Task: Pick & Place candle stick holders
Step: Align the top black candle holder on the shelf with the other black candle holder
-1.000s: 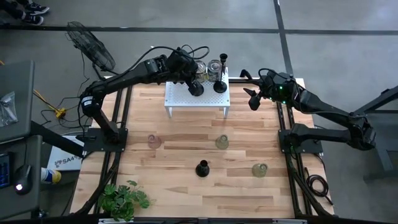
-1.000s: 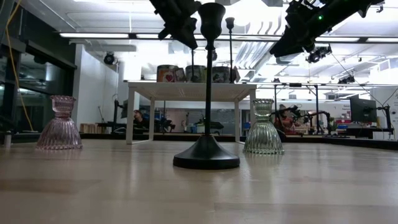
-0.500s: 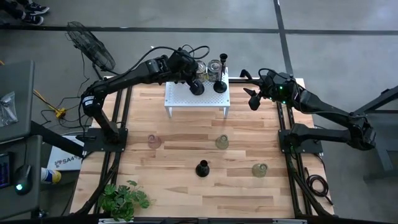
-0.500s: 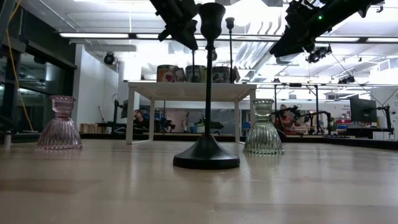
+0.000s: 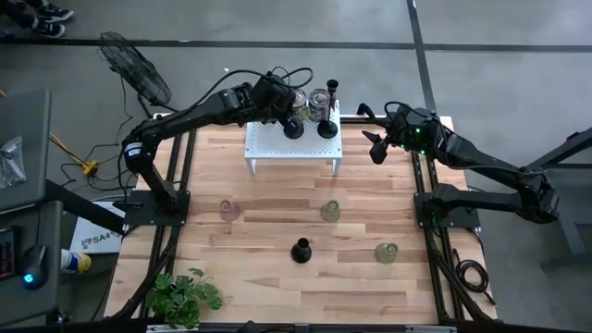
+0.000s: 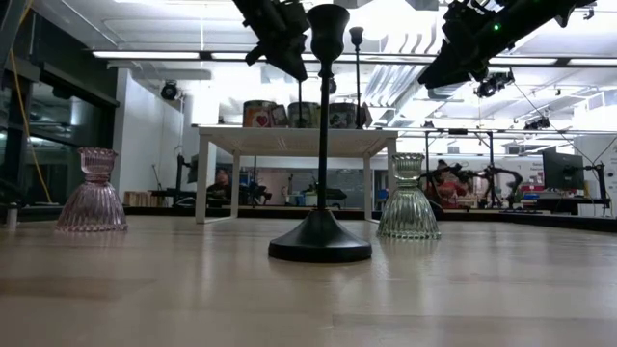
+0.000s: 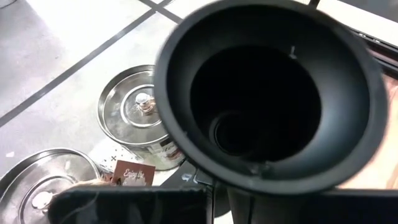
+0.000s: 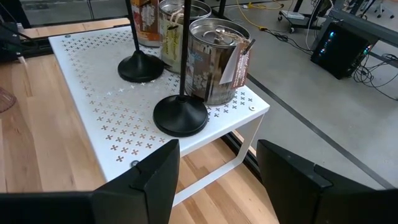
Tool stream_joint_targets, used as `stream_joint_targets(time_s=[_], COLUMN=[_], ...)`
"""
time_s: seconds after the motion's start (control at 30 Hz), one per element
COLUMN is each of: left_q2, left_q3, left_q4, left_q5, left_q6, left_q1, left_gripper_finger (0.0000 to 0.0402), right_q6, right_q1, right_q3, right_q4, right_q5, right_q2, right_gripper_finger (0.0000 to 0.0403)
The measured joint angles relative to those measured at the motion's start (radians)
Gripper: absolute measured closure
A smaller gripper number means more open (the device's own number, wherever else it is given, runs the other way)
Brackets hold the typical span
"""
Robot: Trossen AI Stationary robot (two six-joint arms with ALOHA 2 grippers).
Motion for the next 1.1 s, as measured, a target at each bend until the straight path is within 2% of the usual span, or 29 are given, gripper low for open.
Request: stream_joint_targets(time_s=[0.13, 0.4, 0.87, 0.97, 1.1], left_q2=[0.000, 0.000, 0.000, 0.000, 0.000], left_q3=[0.000, 0.000, 0.000, 0.000, 0.000], left_q4=[0.001, 0.021, 0.021, 0.019, 0.020], left_q5=[0.000, 0.000, -0.014, -0.034, -0.037], left_q6=[0.000, 0.008, 0.042, 0.053, 0.068], left_q1=[0.000, 0.000, 0.000, 0.000, 0.000], left_gripper_finger=[0.0394, 0.0365, 0.0356, 0.0343, 0.0303], right_q6=[0.000, 0.000, 0.000, 0.000, 0.000], right_q1=[0.000, 0.000, 0.000, 0.000, 0.000], right_q3=[0.000, 0.000, 0.000, 0.000, 0.000], right_q4=[0.000, 0.000, 0.000, -0.001, -0.002], right_q5=[0.000, 0.000, -0.002, -0.004, -0.004], right_q2=[0.000, 0.000, 0.000, 0.000, 0.000], right_gripper_finger=[0.0196, 0.0196, 0.0196, 0.0196, 0.0196])
